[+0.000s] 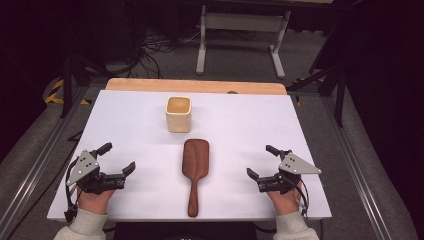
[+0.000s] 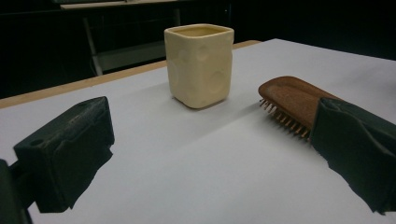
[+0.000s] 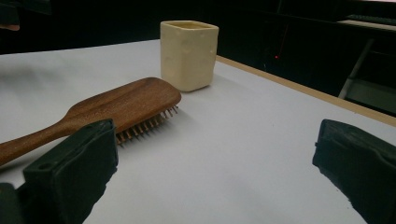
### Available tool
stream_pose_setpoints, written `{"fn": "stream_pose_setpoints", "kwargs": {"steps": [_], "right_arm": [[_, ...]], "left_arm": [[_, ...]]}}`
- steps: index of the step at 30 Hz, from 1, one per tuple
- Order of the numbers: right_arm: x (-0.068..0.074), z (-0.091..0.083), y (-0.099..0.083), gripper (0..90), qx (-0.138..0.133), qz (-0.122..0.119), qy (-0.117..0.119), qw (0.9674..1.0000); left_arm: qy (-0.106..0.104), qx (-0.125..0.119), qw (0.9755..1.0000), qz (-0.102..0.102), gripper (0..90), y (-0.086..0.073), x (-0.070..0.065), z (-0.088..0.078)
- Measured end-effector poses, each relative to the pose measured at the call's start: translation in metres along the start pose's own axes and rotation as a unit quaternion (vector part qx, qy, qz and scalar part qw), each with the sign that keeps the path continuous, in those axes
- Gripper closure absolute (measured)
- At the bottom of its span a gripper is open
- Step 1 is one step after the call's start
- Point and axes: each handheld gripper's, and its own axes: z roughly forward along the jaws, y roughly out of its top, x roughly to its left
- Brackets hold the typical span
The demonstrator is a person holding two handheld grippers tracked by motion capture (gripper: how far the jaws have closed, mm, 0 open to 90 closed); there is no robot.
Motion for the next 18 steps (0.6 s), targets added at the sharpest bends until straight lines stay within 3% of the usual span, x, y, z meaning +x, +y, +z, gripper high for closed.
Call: {"fn": "stream_pose_setpoints", "kwargs": {"steps": [18], "right_arm": [[0.0014, 0.0008, 0.0002, 0.2, 0.006, 0.003, 0.000, 1.0000]], "left_arm": [[0.001, -0.002, 1.0000, -0.004, 1.2, 0.0002, 0.0006, -0.0009]]}}
